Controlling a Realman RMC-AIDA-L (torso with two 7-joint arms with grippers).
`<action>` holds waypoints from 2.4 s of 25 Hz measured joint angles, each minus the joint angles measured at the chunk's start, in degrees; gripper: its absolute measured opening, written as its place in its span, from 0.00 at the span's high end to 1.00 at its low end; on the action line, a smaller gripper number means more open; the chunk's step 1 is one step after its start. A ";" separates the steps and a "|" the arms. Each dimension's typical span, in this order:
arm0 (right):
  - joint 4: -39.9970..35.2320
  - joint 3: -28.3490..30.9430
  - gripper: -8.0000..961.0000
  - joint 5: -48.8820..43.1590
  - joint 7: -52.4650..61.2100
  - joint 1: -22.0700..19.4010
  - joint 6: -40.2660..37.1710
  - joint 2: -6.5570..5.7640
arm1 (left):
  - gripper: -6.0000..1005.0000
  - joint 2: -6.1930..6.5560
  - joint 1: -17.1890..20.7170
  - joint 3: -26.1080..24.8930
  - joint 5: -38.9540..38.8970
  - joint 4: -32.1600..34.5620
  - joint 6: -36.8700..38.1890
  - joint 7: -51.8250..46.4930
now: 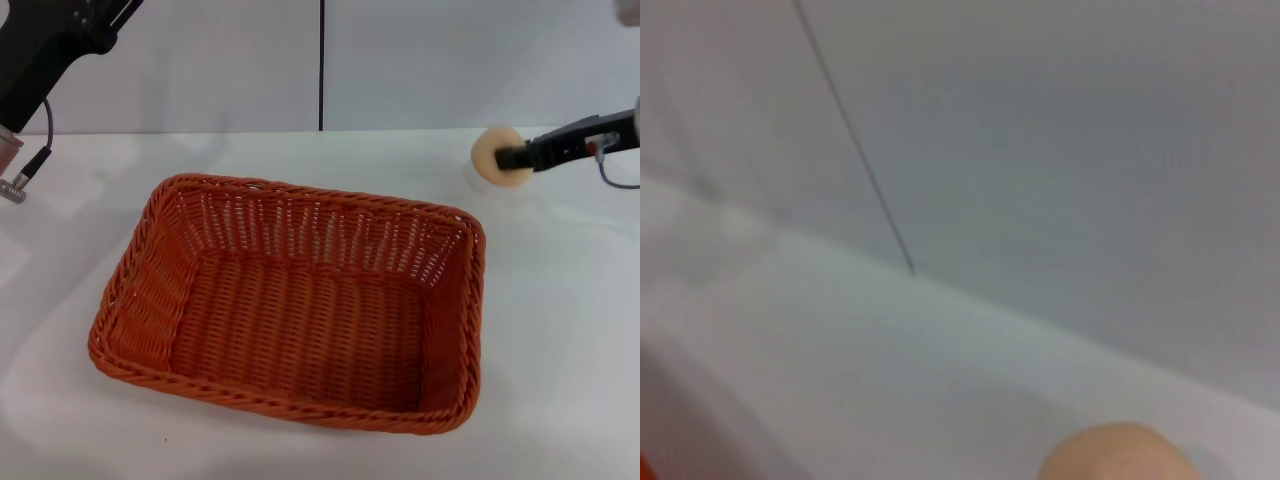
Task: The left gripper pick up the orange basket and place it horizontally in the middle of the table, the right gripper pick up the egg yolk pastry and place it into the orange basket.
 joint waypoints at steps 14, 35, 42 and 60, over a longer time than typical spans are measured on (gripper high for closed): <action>-15.61 -0.15 0.84 43.51 -15.91 -15.35 -17.89 -0.19 | 0.26 0.08 -0.18 0.17 -0.04 -0.76 0.96 1.47; -7.06 -9.43 0.69 45.46 -18.77 -10.54 -29.01 0.12 | 0.26 0.19 -0.32 1.86 0.19 -1.80 2.19 1.64; -7.76 -6.60 0.31 45.79 -19.91 -12.13 -29.10 0.19 | 0.26 0.18 0.19 1.90 0.12 -1.80 3.72 1.64; 16.79 10.55 0.29 79.81 -72.40 -26.97 -28.82 0.44 | 0.26 0.20 0.83 0.22 -7.53 -2.44 3.25 4.98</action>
